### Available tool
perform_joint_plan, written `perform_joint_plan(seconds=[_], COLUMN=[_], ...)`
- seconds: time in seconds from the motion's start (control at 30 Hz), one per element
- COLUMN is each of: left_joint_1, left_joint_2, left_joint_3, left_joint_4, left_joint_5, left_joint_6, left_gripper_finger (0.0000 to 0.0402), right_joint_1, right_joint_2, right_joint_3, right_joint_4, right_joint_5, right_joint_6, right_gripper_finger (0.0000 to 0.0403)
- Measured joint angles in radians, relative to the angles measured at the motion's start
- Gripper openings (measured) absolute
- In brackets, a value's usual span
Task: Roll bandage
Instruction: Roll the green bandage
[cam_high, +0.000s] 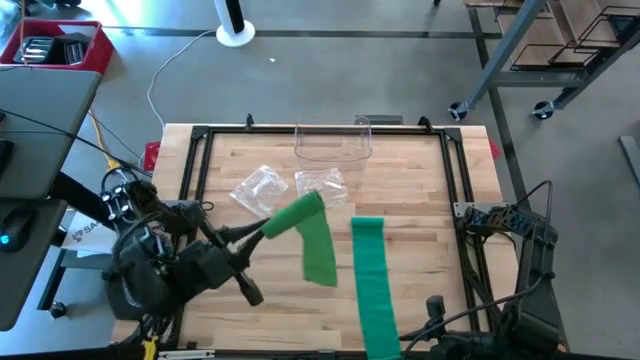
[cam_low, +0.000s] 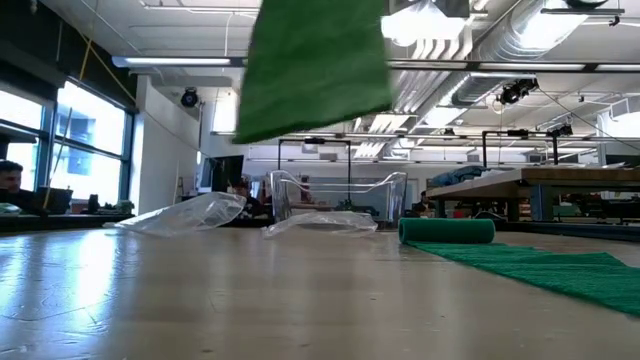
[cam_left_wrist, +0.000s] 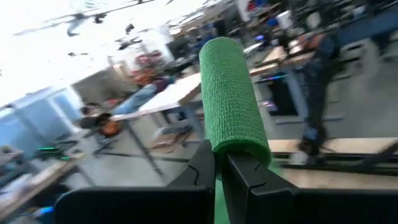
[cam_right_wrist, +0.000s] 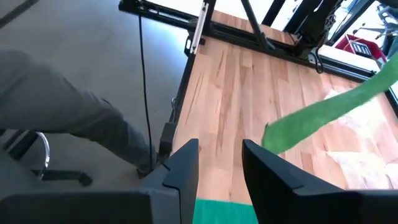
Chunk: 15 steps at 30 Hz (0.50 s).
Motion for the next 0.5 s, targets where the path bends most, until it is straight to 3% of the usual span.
perform_joint_plan(seconds=[0.17, 0.23, 0.37, 0.5], left_joint_1=[0.027, 0.039, 0.03, 0.007], left_joint_2=[-0.003, 0.015, 0.078, 0.107], left_joint_3=[-0.002, -0.002, -0.005, -0.002], left_joint_4=[-0.487, -0.628, -0.769, -0.743], left_joint_5=[0.291, 0.346, 0.412, 0.454], left_joint_6=[-0.625, -0.782, -0.932, -0.961], left_gripper_finger=[0.0001, 0.0, 0.0, 0.0], right_joint_1=[-0.008, -0.007, -0.006, -0.004], right_joint_2=[0.034, 0.042, 0.043, 0.043], right_joint_3=[0.0, 0.0, 0.0, 0.0], right_joint_4=[-0.007, -0.007, -0.007, -0.006], right_joint_5=[-0.08, -0.091, -0.086, -0.081], right_joint_6=[-0.015, -0.015, -0.017, -0.032], right_gripper_finger=[0.0115, 0.0115, 0.0115, 0.0115])
